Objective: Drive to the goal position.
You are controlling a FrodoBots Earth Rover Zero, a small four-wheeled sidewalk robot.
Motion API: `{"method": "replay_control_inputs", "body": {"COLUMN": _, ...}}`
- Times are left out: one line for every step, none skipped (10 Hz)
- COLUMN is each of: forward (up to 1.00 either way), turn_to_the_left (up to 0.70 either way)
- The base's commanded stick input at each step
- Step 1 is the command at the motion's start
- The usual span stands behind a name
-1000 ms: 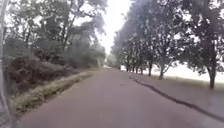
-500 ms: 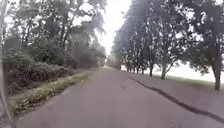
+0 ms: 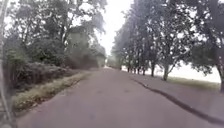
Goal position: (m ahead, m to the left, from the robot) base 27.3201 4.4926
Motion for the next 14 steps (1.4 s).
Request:
{"method": "replay_control_inputs", "body": {"forward": 0.70, "turn_to_the_left": 0.03}}
{"method": "replay_control_inputs", "body": {"forward": 0.70, "turn_to_the_left": 0.02}}
{"method": "replay_control_inputs", "body": {"forward": 0.70, "turn_to_the_left": 0.02}}
{"method": "replay_control_inputs", "body": {"forward": 0.70, "turn_to_the_left": 0.02}}
{"method": "replay_control_inputs", "body": {"forward": 0.70, "turn_to_the_left": 0.01}}
{"method": "replay_control_inputs", "body": {"forward": 0.70, "turn_to_the_left": 0.01}}
{"method": "replay_control_inputs", "body": {"forward": 0.70, "turn_to_the_left": 0.00}}
{"method": "replay_control_inputs", "body": {"forward": 0.70, "turn_to_the_left": 0.00}}
{"method": "replay_control_inputs", "body": {"forward": 0.70, "turn_to_the_left": 0.00}}
{"method": "replay_control_inputs", "body": {"forward": 0.70, "turn_to_the_left": 0.00}}
{"method": "replay_control_inputs", "body": {"forward": 0.70, "turn_to_the_left": 0.00}}
{"method": "replay_control_inputs", "body": {"forward": 0.70, "turn_to_the_left": 0.00}}
{"method": "replay_control_inputs", "body": {"forward": 0.70, "turn_to_the_left": 0.00}}
{"method": "replay_control_inputs", "body": {"forward": 0.70, "turn_to_the_left": 0.03}}
